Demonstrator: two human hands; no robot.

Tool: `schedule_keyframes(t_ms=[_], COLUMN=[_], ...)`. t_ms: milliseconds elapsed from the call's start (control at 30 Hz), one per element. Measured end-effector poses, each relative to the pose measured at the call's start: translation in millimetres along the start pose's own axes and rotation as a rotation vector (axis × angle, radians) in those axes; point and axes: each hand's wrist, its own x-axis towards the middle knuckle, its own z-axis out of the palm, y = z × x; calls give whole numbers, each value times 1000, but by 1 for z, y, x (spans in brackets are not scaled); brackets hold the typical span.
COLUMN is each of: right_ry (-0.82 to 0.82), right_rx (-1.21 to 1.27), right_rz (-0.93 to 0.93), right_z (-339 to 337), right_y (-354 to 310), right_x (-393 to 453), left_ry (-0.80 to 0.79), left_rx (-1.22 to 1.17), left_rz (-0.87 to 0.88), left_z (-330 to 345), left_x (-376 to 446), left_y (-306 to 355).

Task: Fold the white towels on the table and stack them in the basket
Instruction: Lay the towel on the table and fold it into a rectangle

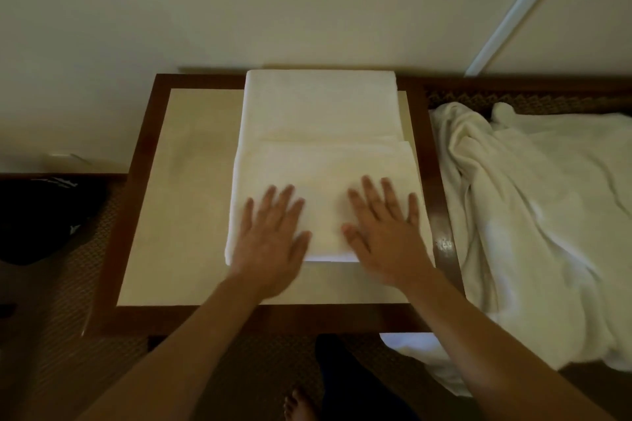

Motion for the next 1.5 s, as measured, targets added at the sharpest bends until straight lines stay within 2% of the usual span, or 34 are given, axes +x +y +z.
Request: schedule_keyframes(t_ms=[33, 100, 233, 333, 433, 567, 633, 733, 833, 933, 1100, 1167, 1300, 1500], right_ry=[-22, -62, -42, -40, 66, 286, 332, 368, 362, 345, 406, 410, 533, 610], right_rx=[-23, -68, -53, 4, 5, -19, -30, -10, 123, 402, 718, 837, 962, 1071], right_rz=[-41, -10, 160, 130, 18, 34, 32, 8, -10, 51, 60, 99, 156, 213], right_z=[7, 14, 10, 9, 18, 21, 17, 9, 1, -11, -35, -42, -60, -90], right_y=[0, 14, 56, 75, 85, 82, 78, 77, 79, 71, 44, 37, 26, 19], right_x=[-4, -11, -23, -40, -65, -68, -63, -65, -78, -101, -150, -162, -161, -95], left_ry=[-51, -113, -122, -124, -29, 115, 151, 176, 185, 197, 314, 374, 501, 627], left_rx=[45, 99, 121, 63, -2, 16, 24, -133, -380, -639, -855, -887, -846, -833], left_rz=[50, 34, -9, 68, 83, 72, 21, -112, -220, -326, -406, -419, -463, -587], left_z=[8, 14, 11, 9, 11, 8, 3, -7, -22, -40, -62, -66, -75, -106], left_x=[-3, -10, -25, -40, -57, -62, -61, -63, -72, -92, -133, -145, -148, -73], left_y=[3, -7, -47, -71, -88, -86, -77, -68, -62, -46, -16, -5, 9, 3])
